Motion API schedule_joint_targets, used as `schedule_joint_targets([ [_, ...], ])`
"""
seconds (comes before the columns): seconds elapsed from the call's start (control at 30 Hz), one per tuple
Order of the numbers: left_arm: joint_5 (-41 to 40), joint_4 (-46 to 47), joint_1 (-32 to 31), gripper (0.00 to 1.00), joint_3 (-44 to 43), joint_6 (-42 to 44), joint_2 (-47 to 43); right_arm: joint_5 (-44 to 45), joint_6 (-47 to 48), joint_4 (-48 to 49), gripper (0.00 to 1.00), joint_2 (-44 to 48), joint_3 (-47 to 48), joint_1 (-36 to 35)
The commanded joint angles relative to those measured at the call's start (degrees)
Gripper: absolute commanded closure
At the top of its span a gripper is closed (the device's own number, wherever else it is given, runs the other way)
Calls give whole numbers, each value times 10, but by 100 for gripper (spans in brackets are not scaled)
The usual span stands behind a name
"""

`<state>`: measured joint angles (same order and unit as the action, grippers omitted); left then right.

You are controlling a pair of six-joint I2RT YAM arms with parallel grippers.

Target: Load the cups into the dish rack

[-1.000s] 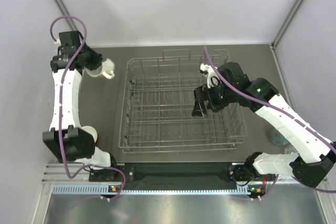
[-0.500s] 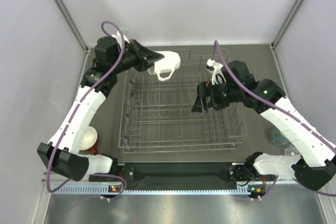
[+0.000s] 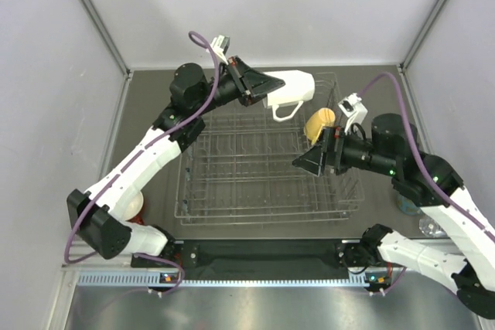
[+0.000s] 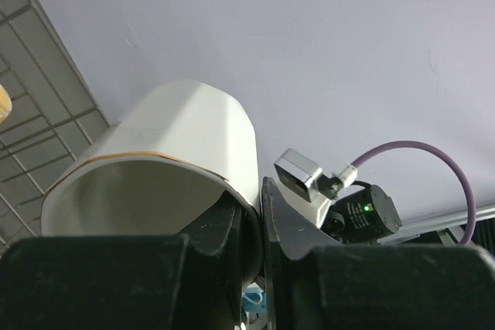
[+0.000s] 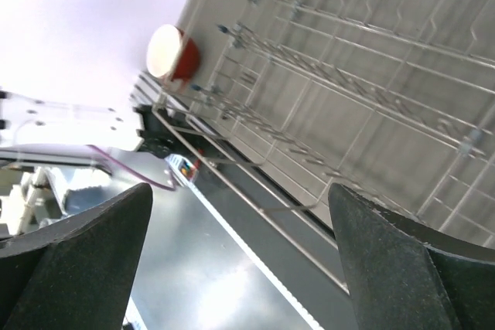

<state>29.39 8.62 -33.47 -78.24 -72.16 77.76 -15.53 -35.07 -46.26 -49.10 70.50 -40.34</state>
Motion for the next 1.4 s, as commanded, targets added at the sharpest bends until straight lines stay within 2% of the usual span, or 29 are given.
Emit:
schedule_joint_targets([
  [0.0, -9, 135, -9, 100, -17, -17, 1, -11, -33, 74, 4, 27, -19, 5],
  [0.2, 2, 177, -12, 100, -2, -11, -2, -8, -38, 86, 2, 35, -5, 4],
  [0.3, 1, 204, -12, 100, 14, -14, -5, -20, -51, 124, 0, 53, -21, 4],
  [0.43, 7, 272, -12, 100, 39, -61, -1, -21, -72, 160, 0, 49, -37, 4],
  [0.57, -2, 299, -13, 100, 49, -69, -5, -12, -96, 226, 0, 44, -38, 5],
  [0.77, 0, 373, -12, 100, 62, -121, 3, -8, -105, 241, 0, -7, -10, 25],
  [0.87, -6, 402, -13, 100, 80, -151, 5, -21, -121, 278, 1, -21, -6, 40],
  [1.0, -13, 453, -12, 100, 105, -187, 12, -74, -162, 325, 4, -26, -24, 82],
  [1.17, -21, 486, -13, 100, 114, -213, 30, -134, -252, 458, 11, -29, -77, 150],
  [1.37, -18, 485, -15, 100, 94, -213, 50, -156, -259, 458, 17, -63, -63, 150],
])
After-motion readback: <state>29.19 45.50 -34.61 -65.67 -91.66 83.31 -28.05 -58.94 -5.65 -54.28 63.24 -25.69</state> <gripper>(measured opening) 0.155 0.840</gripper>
